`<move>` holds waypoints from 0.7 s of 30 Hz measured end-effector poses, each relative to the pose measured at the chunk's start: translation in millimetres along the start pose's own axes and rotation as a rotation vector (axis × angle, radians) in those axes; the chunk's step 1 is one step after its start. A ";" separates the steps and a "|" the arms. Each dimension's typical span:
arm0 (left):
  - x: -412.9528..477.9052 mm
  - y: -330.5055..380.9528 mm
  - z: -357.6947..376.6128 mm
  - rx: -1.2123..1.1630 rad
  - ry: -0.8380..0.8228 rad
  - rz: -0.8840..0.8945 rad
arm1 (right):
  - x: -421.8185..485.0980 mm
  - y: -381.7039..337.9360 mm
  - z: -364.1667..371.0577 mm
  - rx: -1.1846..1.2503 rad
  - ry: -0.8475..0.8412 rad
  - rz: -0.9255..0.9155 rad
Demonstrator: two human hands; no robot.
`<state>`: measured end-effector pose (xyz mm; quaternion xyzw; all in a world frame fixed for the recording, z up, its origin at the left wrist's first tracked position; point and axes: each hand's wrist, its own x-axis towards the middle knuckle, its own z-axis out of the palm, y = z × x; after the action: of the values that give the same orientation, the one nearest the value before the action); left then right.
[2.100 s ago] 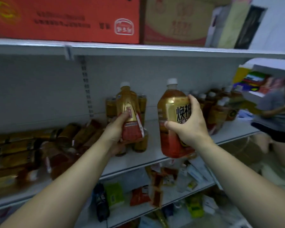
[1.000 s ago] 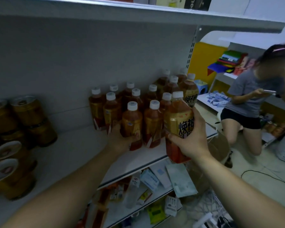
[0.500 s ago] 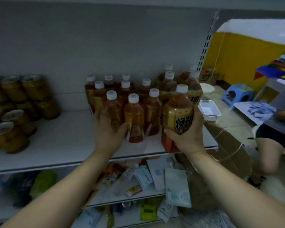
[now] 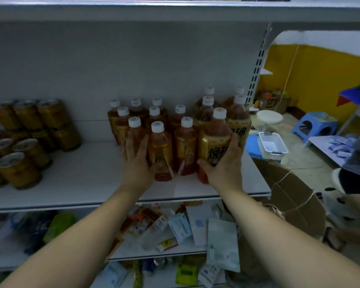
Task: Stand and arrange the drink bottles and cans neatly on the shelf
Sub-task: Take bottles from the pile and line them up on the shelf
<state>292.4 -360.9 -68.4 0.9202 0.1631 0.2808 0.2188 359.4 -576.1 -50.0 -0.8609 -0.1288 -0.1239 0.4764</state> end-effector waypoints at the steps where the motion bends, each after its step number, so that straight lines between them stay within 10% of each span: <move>1: 1.3 -1.6 0.3 -0.002 0.012 0.010 | 0.8 -1.9 3.5 -0.023 -0.002 0.008; 21: 5.6 -6.7 5.6 -0.401 0.035 -0.230 | -1.0 -7.5 5.3 -0.030 -0.018 0.030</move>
<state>298.9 -354.6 -73.4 0.8285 0.2118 0.2969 0.4249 356.4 -567.9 -47.2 -0.8709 -0.1181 -0.1109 0.4640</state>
